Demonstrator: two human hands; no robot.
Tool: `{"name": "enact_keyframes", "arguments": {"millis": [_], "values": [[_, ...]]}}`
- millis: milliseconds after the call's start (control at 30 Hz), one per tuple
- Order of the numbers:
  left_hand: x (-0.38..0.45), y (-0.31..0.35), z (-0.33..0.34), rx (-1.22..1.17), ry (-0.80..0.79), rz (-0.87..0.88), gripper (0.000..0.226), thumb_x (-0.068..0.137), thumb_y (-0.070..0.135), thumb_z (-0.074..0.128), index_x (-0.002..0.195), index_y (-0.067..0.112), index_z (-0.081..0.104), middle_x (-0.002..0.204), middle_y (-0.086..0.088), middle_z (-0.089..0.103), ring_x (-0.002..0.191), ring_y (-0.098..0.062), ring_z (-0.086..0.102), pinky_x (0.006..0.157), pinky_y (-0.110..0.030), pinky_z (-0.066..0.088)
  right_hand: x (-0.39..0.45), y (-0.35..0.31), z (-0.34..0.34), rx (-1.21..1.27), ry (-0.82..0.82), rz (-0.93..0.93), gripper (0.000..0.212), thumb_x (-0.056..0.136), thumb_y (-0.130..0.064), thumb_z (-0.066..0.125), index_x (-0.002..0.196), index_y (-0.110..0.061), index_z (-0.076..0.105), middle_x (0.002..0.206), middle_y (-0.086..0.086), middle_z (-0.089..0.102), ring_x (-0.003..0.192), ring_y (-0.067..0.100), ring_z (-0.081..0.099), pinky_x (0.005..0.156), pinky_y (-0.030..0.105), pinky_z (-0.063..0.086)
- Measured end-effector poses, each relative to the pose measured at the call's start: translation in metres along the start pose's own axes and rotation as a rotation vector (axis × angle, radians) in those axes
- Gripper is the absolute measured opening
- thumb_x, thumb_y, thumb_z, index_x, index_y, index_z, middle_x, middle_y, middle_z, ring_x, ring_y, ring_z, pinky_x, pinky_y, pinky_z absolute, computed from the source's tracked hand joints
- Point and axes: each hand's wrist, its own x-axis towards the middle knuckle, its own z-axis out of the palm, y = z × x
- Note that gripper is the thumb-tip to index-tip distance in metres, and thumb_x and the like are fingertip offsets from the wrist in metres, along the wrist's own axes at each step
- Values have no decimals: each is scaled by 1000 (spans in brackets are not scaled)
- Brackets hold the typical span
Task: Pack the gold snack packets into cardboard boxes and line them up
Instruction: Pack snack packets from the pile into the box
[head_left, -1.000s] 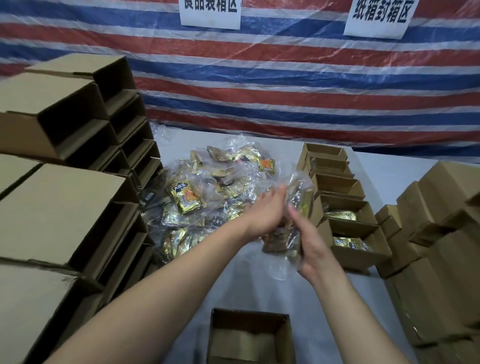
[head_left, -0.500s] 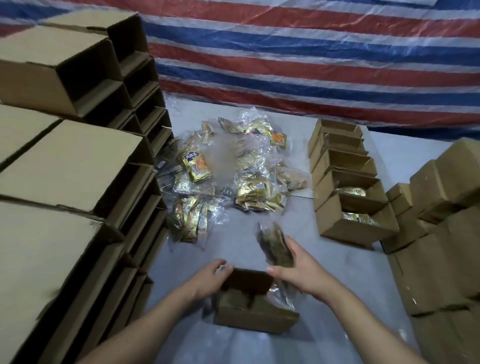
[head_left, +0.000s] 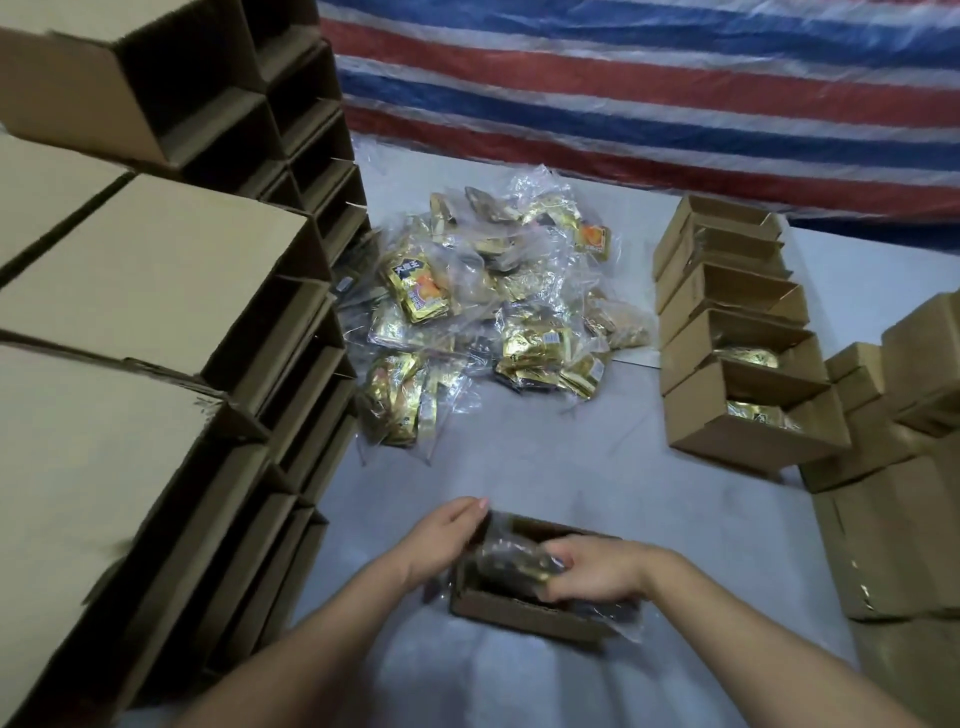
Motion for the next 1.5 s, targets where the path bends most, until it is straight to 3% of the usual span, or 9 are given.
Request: {"name": "enact_keyframes", "arguments": {"millis": [133,400,667,900,1033,1167,1267,1367,1500], "values": [[3,-4,13,159,-43,11,36,102,39,45,95,11,67,91,-3,67,89,-13,60,89,-32,46,12,17,23,-207,26,72,16,78,-39,57,89,-28,54,93,-6,63,87,12,58,82,31,49],[-4,-15,18,128,76,31,34,102,36,45,85,13,64,81,0,63,80,-8,55,82,-30,46,60,16,62,-682,141,95,76,94,-42,57,154,-18,17,144,12,46,123,33,55,102,41,46],[-7,-16,14,83,13,75,33,102,32,47,92,9,68,94,-10,70,87,-7,59,91,-31,47,39,12,53,-4,145,111,73,80,-52,72,142,-26,43,139,-10,54,123,7,51,105,20,37],[-7,-19,7,136,74,92,35,102,33,45,92,8,66,91,-12,68,90,-19,63,91,-37,46,25,1,57,-130,391,-28,35,96,-40,52,91,-13,72,96,2,66,99,23,63,81,24,42],[-8,-18,1,190,53,100,36,102,39,45,93,11,65,88,-8,67,87,-21,62,87,-37,47,45,-7,72,-158,39,283,70,98,-64,16,144,-21,48,153,7,43,143,24,37,114,32,26],[-9,-19,-10,137,77,104,33,102,38,45,90,14,65,79,6,62,76,-7,56,82,-36,48,49,-21,73,-104,82,242,71,99,-64,11,147,-23,45,154,6,41,143,23,35,116,33,22],[-9,-19,-16,145,74,84,30,101,38,45,87,21,65,76,6,61,75,-7,56,78,-34,47,32,-27,60,-75,203,143,55,99,-60,30,107,-22,69,115,6,67,112,19,59,93,30,43],[-7,-17,-18,231,80,56,29,102,35,42,85,27,64,81,2,65,79,-11,60,82,-34,48,4,-29,44,-63,606,-89,38,93,-48,46,69,-20,56,65,-9,53,68,5,50,69,34,46],[1,-8,-11,304,179,46,27,98,43,42,86,28,61,80,2,65,79,-7,60,80,-31,48,-17,-12,23,-400,951,-158,37,88,-48,46,111,-24,63,107,-12,57,103,11,54,92,29,43]]}}
